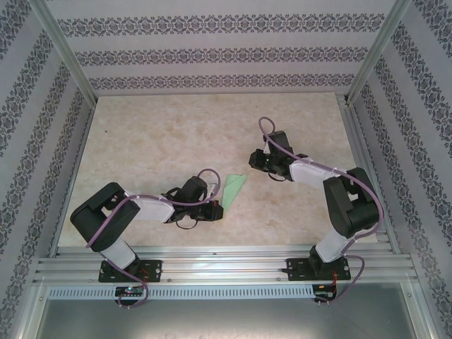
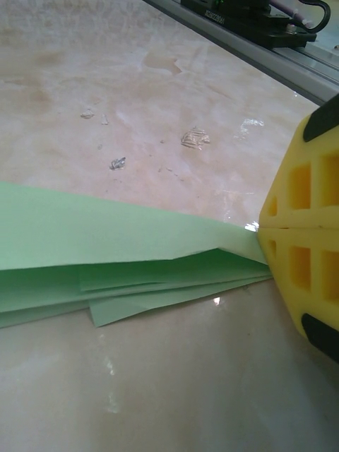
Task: Fold a paper plane with a square sheet of paper (fold left side to right side)
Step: Fold the wing for the fifth time at the center of the table.
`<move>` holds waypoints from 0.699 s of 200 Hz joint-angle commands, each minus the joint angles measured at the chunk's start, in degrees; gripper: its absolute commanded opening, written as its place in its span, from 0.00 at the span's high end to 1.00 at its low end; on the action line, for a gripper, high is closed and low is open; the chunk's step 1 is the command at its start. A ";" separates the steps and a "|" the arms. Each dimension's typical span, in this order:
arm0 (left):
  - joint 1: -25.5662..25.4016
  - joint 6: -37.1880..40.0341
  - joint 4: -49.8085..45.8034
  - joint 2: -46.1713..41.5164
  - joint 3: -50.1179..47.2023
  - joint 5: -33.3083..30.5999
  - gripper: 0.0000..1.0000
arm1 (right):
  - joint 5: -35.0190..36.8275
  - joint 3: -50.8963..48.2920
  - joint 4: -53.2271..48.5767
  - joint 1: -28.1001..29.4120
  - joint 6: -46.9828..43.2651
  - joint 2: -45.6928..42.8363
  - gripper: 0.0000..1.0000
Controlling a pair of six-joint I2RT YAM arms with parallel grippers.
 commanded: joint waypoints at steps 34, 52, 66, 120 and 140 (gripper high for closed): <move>-1.91 0.13 -11.37 1.67 -2.63 -0.06 1.00 | -0.61 -6.35 8.85 13.40 12.58 0.09 0.86; -1.96 0.17 -11.48 1.71 -2.51 -0.06 1.00 | -0.16 -6.59 10.41 14.23 13.65 2.97 0.86; -2.07 0.31 -11.61 1.71 -2.39 0.06 1.00 | -0.15 -6.51 11.20 14.32 13.81 5.34 0.86; -2.83 0.74 -11.83 -0.07 -2.99 0.79 1.00 | 3.55 -6.20 6.41 14.08 14.11 10.97 0.86; -3.46 1.07 -11.79 -1.03 -3.76 1.43 0.99 | 4.64 -5.95 4.43 13.82 14.18 11.69 0.86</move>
